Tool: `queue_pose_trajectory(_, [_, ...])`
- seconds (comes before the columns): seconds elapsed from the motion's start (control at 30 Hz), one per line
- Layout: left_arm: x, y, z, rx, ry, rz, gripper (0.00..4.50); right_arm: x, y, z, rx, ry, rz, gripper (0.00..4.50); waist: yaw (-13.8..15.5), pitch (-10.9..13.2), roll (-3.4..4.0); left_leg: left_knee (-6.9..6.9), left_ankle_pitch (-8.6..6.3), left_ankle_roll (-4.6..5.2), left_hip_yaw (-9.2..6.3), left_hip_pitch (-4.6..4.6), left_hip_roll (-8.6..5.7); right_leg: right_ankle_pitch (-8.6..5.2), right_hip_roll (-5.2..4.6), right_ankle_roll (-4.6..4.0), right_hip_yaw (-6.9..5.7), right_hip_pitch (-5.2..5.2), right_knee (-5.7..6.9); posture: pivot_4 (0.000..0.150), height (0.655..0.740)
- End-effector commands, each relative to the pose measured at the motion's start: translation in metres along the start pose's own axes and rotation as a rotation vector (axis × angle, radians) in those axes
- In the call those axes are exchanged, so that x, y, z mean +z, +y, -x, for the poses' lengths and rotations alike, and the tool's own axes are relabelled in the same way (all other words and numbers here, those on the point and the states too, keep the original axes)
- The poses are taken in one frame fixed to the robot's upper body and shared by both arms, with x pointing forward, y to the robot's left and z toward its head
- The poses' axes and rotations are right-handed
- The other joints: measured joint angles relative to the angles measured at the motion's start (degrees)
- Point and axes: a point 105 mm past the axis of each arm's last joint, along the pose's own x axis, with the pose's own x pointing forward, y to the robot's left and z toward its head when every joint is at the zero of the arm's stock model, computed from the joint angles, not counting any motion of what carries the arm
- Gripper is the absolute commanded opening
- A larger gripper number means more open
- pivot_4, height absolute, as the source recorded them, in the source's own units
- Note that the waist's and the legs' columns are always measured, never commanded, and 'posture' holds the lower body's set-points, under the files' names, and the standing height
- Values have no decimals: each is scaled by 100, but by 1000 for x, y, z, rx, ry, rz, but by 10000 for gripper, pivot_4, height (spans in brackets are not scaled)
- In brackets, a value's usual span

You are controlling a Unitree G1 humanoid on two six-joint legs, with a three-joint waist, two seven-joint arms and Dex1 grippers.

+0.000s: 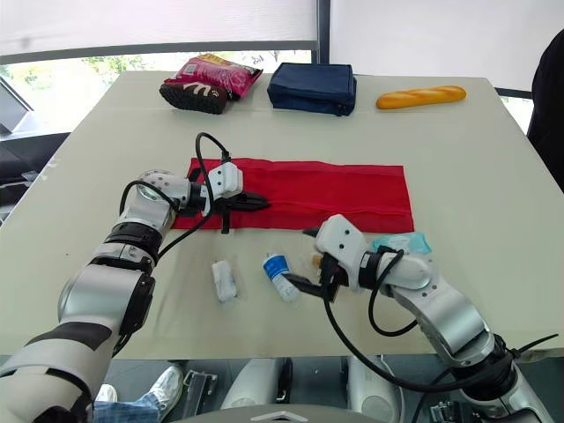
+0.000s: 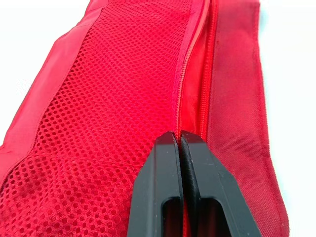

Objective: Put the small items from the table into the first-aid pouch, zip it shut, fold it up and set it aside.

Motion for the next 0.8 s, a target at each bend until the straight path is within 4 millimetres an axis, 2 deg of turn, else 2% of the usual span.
queue_pose_trajectory(0.03, [14,8,5,11,-35,-33,1338,-2,9,-9,40,36,10,45000,-3,0,0,0,0,0,-3,0,0,0,0,0,-1,0,0,1500,7400])
queue_pose_trajectory(0.2, [15,9,9,5,-34,-28,1338,-21,16,-17,24,148,0,45000,-2,0,0,0,0,0,-11,-1,0,0,-1,0,1,0,-1,1500,7400])
queue_pose_trajectory(0.4, [15,10,11,6,-31,-24,1338,-28,17,-19,-4,192,7,45000,-2,0,0,0,0,0,-14,0,0,0,-1,0,0,0,0,1500,7400])
queue_pose_trajectory(0.5, [16,10,11,7,-31,-25,0,-23,15,-19,-14,167,15,31006,-2,0,0,0,0,0,-14,0,0,0,-1,0,0,0,0,1500,7400])
queue_pose_trajectory(0.57, [16,11,11,7,-30,-25,0,-21,14,-17,-16,161,20,25245,-3,0,0,0,0,0,-14,0,0,0,-1,0,0,0,0,1500,7400])
queue_pose_trajectory(0.73, [16,11,11,10,-33,-26,0,-10,13,-10,-4,116,13,2875,-2,0,0,0,0,0,-17,-1,0,0,-1,0,1,0,-1,1500,7400])
queue_pose_trajectory(0.77, [17,11,11,9,-35,-26,0,-4,11,-8,-8,91,-4,568,-2,0,0,0,0,0,-18,0,0,0,-1,0,0,0,-1,1500,7400])
queue_pose_trajectory(0.8, [17,11,10,9,-36,-26,0,1,9,-5,-12,72,-18,279,-3,0,0,0,0,0,-18,0,0,0,-1,0,0,0,-1,1500,7400])
